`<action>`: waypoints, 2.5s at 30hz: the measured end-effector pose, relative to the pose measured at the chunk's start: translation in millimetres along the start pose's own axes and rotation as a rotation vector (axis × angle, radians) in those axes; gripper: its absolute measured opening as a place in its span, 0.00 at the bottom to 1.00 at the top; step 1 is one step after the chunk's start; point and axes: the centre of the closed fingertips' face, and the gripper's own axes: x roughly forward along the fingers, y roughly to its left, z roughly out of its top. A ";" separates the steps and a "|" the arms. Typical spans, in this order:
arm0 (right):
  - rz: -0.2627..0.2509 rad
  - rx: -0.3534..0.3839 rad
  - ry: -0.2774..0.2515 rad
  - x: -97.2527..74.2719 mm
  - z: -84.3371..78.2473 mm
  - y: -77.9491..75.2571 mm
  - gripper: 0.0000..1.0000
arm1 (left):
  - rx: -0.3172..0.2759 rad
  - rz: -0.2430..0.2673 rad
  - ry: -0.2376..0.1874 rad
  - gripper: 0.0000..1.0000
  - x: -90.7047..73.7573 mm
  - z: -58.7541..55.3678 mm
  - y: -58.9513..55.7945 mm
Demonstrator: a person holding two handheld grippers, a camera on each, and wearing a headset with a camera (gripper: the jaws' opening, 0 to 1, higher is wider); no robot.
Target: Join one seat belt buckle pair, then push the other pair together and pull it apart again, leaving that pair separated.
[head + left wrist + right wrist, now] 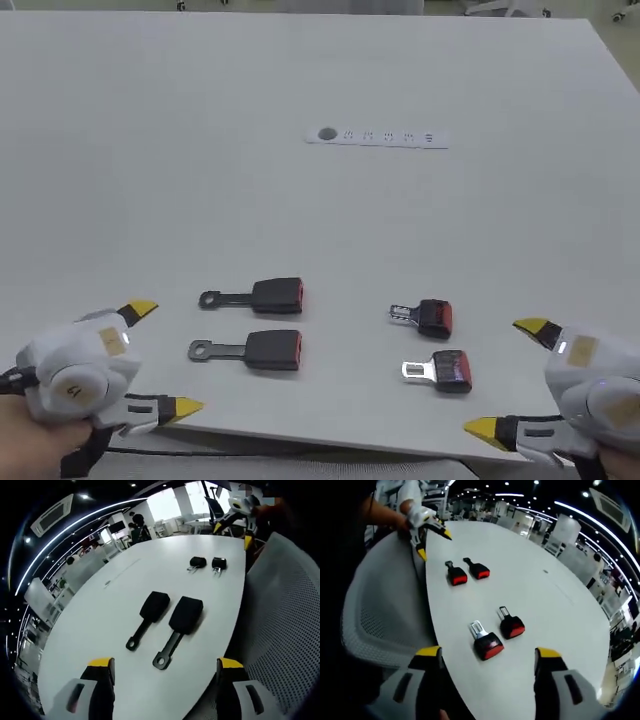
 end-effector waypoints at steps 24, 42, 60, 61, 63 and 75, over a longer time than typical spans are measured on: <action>0.226 -0.139 0.062 40.0 -4.4 4.4 0.49 | 0.161 -0.265 0.007 0.60 55.8 29.5 -23.8; 0.282 -0.238 0.149 65.2 -15.4 4.4 0.45 | 0.196 -0.351 0.063 0.50 78.4 40.2 -34.8; 0.348 -0.225 0.193 83.0 -26.4 4.5 0.37 | 0.284 -0.415 0.112 0.42 93.8 39.6 -38.0; 0.350 -0.226 0.200 84.7 -28.2 3.3 0.35 | 0.309 -0.426 0.124 0.42 94.4 36.7 -40.1; 0.375 -0.212 0.223 83.2 -32.6 5.9 0.33 | 0.272 -0.423 0.110 0.39 99.0 38.1 -40.9; 0.387 -0.206 0.229 87.2 -34.7 6.4 0.33 | 0.347 -0.433 0.145 0.32 99.5 39.5 -45.0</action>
